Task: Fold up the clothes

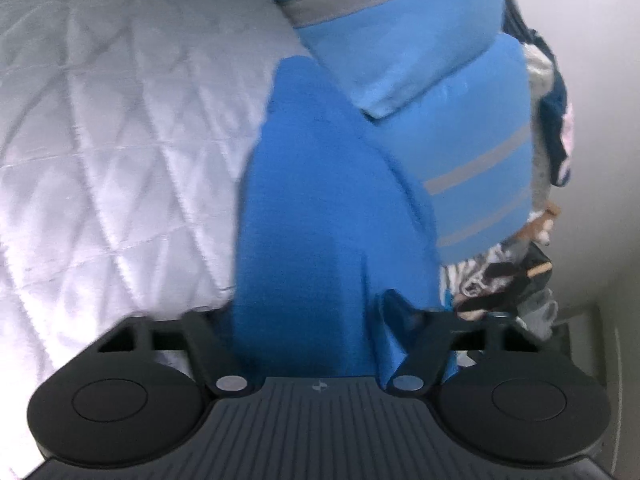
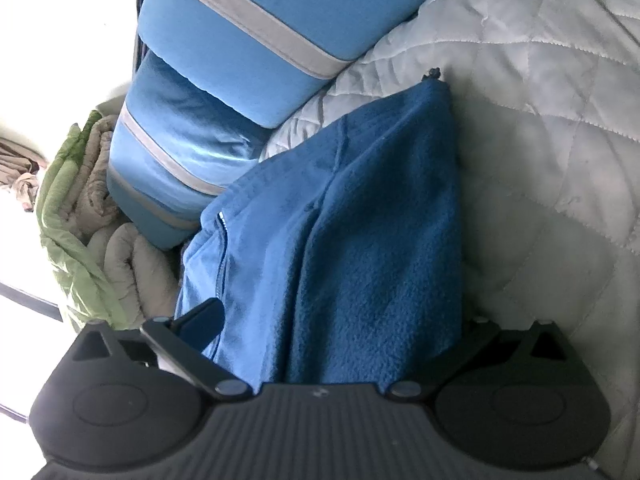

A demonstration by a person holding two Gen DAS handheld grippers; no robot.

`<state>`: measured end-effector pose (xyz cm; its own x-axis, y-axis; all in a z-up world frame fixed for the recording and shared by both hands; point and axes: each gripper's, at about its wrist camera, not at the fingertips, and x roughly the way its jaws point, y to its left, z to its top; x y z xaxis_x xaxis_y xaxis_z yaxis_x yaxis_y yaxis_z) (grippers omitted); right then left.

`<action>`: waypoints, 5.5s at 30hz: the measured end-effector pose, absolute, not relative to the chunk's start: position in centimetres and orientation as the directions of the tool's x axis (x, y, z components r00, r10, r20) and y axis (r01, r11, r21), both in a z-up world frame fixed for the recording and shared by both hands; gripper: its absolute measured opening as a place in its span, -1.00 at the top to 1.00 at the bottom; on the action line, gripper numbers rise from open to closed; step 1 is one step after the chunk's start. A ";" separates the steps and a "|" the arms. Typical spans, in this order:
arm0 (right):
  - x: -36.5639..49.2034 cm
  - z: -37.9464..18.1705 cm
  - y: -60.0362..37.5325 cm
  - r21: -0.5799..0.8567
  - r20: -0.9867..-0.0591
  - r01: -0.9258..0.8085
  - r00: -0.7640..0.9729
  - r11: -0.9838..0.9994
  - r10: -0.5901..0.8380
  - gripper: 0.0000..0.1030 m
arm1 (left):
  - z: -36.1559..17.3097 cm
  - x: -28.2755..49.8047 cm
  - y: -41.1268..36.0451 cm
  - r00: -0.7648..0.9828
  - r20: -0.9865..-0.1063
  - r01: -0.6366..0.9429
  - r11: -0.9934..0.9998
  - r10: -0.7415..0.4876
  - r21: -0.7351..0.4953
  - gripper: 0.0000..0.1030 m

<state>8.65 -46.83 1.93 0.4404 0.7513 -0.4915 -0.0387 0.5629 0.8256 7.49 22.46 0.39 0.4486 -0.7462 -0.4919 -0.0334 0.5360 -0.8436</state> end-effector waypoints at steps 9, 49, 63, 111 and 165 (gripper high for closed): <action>7.9 2.2 -47.5 0.810 -0.514 -0.014 0.466 0.587 0.720 0.36 | 1.1 7.0 22.3 0.471 -0.507 -0.011 0.570 -0.722 -0.821 0.54; 8.5 16.4 -30.5 0.764 -0.315 -0.331 0.558 0.554 0.768 0.52 | 25.0 1.9 30.6 0.749 -0.556 0.067 0.876 -0.361 -0.478 0.74; 10.4 14.0 -20.4 0.435 -0.547 -0.321 0.648 0.841 0.530 -0.99 | 18.8 5.0 33.7 0.716 -0.638 -0.327 0.944 0.284 0.053 -0.17; 6.9 11.7 -29.1 0.460 -0.590 -0.141 0.689 0.876 0.421 -1.00 | 12.0 1.3 24.8 0.842 -0.471 -0.245 0.964 0.264 0.102 -0.48; 4.3 5.5 -34.7 0.295 -0.735 -0.028 0.632 0.955 0.245 -1.00 | 6.3 -3.1 -1.2 0.901 -0.390 0.199 0.980 -0.189 -0.016 1.00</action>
